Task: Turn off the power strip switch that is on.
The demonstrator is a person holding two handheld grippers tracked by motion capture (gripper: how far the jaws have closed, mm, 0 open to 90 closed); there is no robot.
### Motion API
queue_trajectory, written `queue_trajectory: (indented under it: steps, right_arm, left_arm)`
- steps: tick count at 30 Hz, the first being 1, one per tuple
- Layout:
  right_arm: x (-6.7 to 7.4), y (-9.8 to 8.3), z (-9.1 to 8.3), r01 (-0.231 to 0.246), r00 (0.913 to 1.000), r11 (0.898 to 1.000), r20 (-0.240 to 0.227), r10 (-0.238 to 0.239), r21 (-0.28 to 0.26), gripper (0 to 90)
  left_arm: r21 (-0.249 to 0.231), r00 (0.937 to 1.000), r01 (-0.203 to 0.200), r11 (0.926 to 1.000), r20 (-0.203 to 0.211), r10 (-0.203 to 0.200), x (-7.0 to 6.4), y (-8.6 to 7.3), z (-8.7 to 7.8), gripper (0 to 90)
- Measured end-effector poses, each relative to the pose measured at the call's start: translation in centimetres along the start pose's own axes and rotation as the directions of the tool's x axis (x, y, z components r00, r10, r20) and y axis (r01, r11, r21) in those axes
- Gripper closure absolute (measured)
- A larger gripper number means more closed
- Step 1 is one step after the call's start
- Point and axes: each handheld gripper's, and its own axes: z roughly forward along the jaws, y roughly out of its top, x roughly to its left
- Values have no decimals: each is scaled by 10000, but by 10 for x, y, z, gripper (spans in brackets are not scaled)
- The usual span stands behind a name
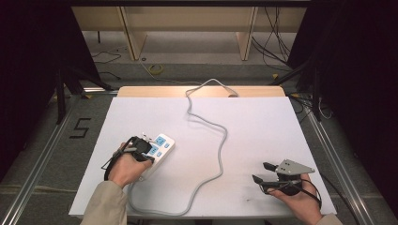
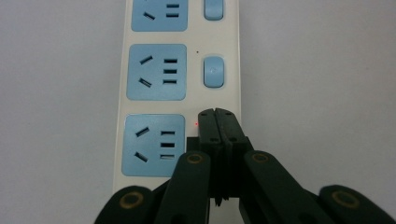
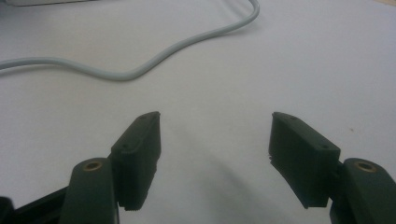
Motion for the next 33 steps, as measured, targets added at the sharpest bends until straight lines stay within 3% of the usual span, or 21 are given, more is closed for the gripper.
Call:
queue_trajectory:
  steps: [33]
  right_arm:
    - [0,0,0,23,10000,10000,10,-23,-30,351]
  left_arm:
    - [-87,10000,-63,9999,-74,62,1,1,-3,899]
